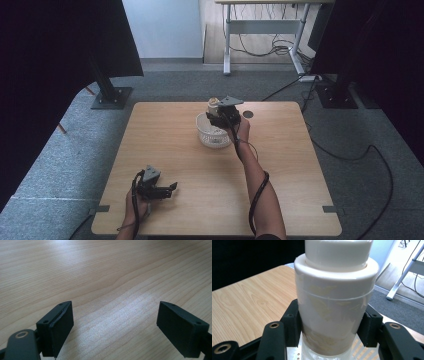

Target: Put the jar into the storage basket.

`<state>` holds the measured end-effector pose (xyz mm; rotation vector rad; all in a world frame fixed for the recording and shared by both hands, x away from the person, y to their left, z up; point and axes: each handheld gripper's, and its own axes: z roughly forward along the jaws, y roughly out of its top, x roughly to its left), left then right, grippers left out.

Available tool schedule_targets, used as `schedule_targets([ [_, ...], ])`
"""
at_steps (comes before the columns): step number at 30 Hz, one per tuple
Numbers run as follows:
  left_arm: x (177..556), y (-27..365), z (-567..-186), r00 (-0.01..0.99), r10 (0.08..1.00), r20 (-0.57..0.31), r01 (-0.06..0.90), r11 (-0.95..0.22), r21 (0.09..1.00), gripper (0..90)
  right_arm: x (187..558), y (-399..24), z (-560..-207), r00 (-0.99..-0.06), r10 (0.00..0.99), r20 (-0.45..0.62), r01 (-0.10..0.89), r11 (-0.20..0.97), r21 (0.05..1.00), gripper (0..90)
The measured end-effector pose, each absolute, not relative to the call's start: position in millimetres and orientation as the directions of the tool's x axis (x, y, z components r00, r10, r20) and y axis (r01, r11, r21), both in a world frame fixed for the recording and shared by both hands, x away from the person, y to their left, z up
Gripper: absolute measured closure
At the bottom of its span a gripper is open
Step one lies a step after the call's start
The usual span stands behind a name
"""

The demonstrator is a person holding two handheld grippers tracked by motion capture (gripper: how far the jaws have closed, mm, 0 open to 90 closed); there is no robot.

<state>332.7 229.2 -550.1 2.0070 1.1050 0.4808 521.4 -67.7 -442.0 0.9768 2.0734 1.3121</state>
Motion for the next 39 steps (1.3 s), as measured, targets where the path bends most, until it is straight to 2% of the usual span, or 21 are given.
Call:
schedule_targets([
  [17, 333, 229, -550, 0.552, 0.833, -0.033, 0.539, -0.326, 0.777, 13.7, 521, -60, -465, -0.631, 0.774, -0.052, 0.335, 0.333, 0.881, 45.0],
  [39, 332, 228, -550, 0.553, 0.832, -0.028, 0.538, -0.332, 0.775, 13.7, 522, -66, -472, -0.629, 0.776, -0.041, 0.356, 0.335, 0.873, 43.9],
])
